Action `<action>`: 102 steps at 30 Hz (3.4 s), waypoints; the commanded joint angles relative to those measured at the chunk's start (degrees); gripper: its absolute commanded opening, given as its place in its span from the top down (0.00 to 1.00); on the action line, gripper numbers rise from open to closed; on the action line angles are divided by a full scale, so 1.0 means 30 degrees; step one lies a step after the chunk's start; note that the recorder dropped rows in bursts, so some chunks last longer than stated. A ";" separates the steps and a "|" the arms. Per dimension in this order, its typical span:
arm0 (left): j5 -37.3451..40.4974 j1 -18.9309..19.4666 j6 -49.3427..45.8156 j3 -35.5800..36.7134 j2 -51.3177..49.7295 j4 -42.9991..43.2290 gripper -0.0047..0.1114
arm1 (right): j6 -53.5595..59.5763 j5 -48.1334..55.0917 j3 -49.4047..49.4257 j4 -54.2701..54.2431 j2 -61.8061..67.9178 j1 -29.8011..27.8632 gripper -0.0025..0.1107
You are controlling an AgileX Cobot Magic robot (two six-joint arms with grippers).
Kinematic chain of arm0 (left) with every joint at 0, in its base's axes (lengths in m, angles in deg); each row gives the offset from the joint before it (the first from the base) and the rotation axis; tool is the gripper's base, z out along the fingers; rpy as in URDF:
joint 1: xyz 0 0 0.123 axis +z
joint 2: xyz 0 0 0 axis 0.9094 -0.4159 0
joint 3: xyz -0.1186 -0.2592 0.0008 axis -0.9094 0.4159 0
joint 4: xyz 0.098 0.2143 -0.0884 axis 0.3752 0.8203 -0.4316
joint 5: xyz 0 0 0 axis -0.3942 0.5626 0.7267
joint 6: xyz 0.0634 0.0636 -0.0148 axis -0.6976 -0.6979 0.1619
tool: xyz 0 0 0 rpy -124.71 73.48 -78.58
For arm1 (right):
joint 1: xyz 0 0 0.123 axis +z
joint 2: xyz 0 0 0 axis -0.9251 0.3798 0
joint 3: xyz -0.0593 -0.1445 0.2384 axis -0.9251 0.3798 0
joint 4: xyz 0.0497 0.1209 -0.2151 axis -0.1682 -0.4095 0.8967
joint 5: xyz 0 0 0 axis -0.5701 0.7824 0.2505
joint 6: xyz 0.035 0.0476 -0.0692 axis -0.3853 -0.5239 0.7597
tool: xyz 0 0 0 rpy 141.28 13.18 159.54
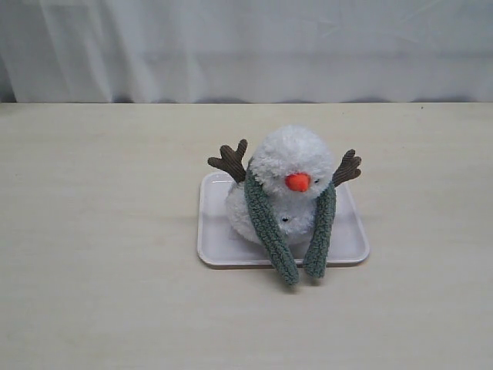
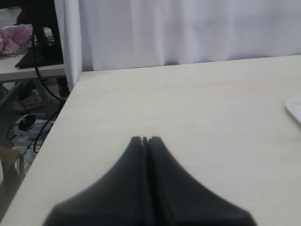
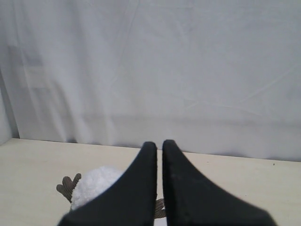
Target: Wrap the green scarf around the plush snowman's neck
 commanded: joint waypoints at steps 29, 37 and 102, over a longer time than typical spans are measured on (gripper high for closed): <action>-0.0157 0.0028 -0.0022 0.0063 0.0051 -0.0048 0.96 | -0.0012 -0.0120 0.5211 0.1850 -0.7002 -0.0062 0.94; -0.0157 0.0028 -0.0022 0.0063 0.0051 -0.0048 0.96 | -0.0139 -0.0198 0.7837 0.2664 -0.7002 -0.0062 0.94; -0.0157 0.0028 -0.0022 0.0063 0.0051 -0.0048 0.96 | -1.1514 -0.0459 1.0623 1.3200 -0.7002 -0.0097 0.94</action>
